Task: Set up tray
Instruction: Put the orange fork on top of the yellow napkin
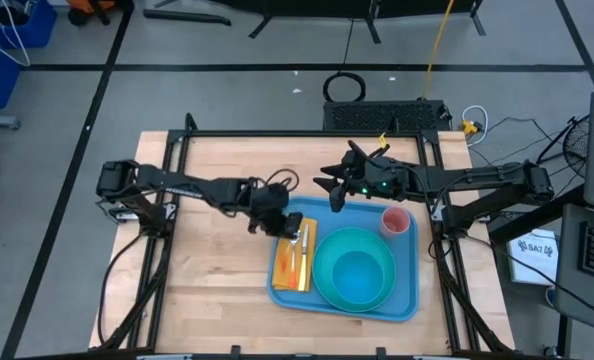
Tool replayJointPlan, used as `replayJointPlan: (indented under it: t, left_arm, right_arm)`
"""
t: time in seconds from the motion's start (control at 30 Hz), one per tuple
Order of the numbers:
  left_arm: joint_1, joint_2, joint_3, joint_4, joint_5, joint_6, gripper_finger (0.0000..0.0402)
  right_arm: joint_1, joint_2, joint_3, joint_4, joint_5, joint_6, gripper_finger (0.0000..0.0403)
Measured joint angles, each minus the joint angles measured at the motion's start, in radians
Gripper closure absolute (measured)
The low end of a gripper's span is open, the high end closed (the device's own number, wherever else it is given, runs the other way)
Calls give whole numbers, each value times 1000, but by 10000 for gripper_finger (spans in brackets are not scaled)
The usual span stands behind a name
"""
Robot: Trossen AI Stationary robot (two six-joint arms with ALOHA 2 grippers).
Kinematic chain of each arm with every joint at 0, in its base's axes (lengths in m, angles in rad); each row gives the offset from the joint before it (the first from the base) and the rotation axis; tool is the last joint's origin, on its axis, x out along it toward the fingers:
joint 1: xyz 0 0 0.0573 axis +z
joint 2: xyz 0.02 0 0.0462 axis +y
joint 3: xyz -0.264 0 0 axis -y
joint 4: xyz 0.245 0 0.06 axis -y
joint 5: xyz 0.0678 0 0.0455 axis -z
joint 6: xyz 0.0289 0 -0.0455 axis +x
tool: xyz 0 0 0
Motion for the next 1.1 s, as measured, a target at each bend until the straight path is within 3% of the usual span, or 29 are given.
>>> replayJointPlan:
  t: [0.3, 0.7, 1.1]
  left_arm:
    - [-81, 0, -150, 285, -71, -167, 402]
    - [-156, 2, -268, 416, -191, -275, 402]
    - [-169, 2, -376, 522, -236, -326, 402]
  right_arm:
    - [0, 0, 0, 0, 0, 0, 222]
    - [0, 0, 0, 1, 0, 2, 222]
    - [0, 0, 0, 2, 0, 4, 222]
